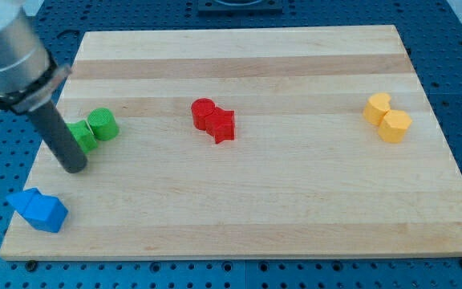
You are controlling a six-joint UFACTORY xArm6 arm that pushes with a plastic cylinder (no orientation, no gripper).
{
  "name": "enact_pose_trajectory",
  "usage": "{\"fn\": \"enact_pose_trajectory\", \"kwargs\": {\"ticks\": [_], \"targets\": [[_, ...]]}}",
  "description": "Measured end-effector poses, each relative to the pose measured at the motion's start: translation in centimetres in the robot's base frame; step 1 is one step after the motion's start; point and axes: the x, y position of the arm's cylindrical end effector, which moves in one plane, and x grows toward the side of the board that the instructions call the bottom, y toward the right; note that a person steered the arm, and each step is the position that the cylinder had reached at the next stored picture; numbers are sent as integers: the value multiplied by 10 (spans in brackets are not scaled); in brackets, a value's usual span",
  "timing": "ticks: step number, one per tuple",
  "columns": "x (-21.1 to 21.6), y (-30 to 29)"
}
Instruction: Separate the blue cube from the blue triangle
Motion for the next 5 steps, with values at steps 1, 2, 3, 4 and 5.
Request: {"fn": "enact_pose_trajectory", "kwargs": {"ticks": [1,2,3,4,5], "targets": [[0,37],[19,50],[48,85],[82,77],[102,18]]}}
